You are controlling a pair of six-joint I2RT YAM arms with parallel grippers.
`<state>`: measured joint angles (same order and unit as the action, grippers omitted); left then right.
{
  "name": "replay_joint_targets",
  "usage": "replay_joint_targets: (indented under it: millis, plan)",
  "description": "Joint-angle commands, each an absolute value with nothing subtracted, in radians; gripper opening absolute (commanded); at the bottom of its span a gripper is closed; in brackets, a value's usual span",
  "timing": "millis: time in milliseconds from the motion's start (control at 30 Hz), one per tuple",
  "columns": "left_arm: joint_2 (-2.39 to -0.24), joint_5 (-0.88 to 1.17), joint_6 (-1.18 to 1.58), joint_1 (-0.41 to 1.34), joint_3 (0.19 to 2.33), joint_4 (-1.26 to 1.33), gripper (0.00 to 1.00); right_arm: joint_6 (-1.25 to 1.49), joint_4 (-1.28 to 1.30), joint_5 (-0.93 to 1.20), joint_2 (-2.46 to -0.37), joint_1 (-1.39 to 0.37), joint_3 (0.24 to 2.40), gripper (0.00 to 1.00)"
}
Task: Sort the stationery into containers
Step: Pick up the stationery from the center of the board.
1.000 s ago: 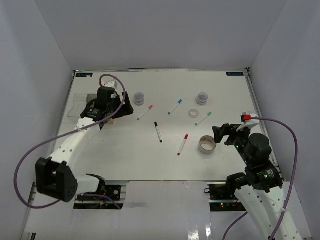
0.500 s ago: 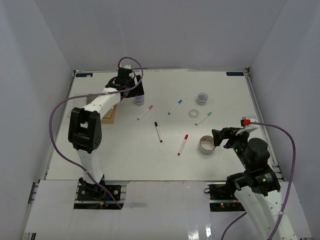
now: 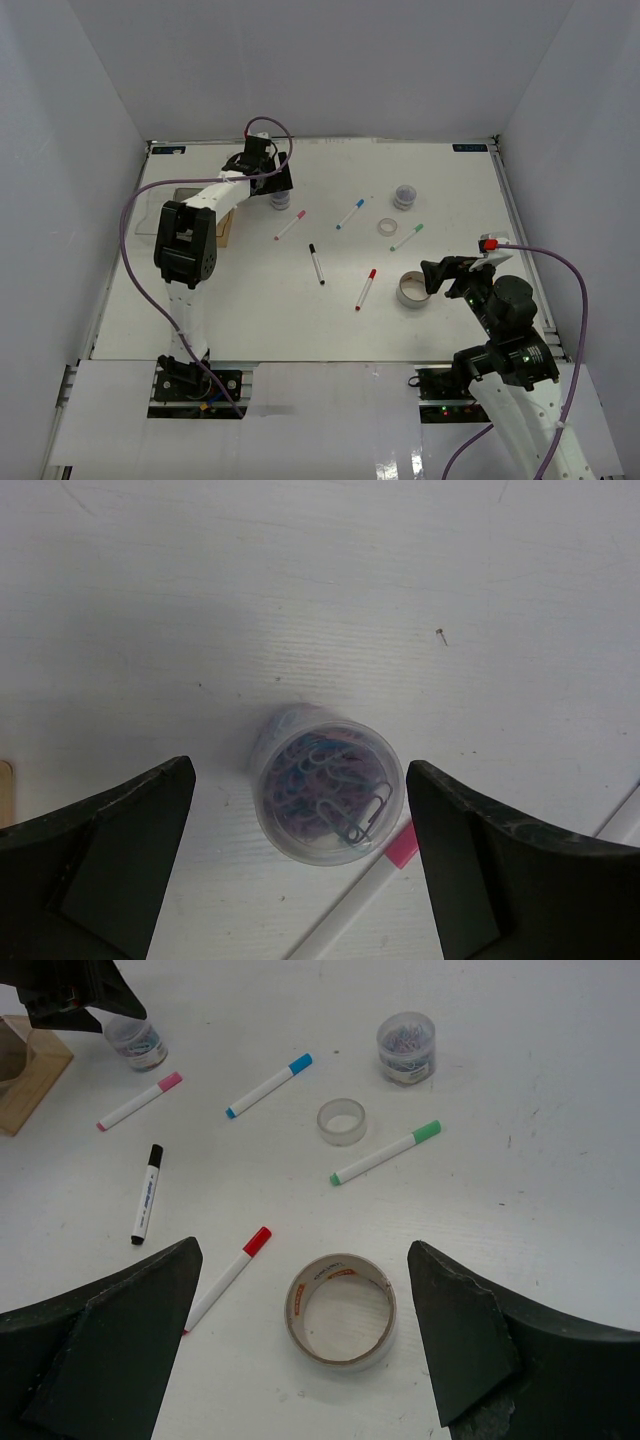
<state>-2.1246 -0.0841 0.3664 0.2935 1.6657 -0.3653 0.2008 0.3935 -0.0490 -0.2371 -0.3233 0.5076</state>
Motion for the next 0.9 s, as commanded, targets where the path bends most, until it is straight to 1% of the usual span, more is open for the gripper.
replay_joint_targets:
  millis: [0,233,500,600,633,700,733,800,833,867]
  plan:
    - [-2.122,-0.061,0.364,0.296,1.68,-0.348,0.98,0.204,0.351,-0.037,-0.239,-0.33,0.506,0.9]
    - [-2.105,-0.087,0.336,0.325,1.678,-0.341,0.98,0.201,0.347,-0.037,-0.242,-0.33,0.505,0.9]
    - [-2.161,-0.199,0.301,0.356,1.703,-0.368,0.98,0.202,0.345,-0.034,-0.241,-0.33,0.503,0.9]
    - [-2.171,-0.207,0.302,0.357,1.703,-0.373,0.95,0.201,0.344,-0.034,-0.236,-0.33,0.502,0.9]
    - [-2.172,-0.207,0.302,0.357,1.703,-0.373,0.92,0.202,0.344,-0.032,-0.236,-0.33,0.502,0.9]
    - [-2.172,-0.212,0.302,0.357,1.71,-0.373,0.88,0.202,0.344,-0.031,-0.235,-0.33,0.502,0.9]
    - [-2.174,-0.21,0.304,0.357,1.715,-0.374,0.83,0.202,0.344,-0.031,-0.235,-0.33,0.502,0.9]
    - [-2.165,-0.207,0.307,0.357,1.723,-0.373,0.77,0.201,0.344,-0.032,-0.23,-0.33,0.502,0.9]
    - [-2.146,-0.207,0.311,0.357,1.724,-0.371,0.69,0.201,0.344,-0.031,-0.227,-0.33,0.502,0.9]
    - [-2.135,-0.209,0.311,0.357,1.724,-0.371,0.66,0.201,0.344,-0.031,-0.224,-0.33,0.502,0.9]
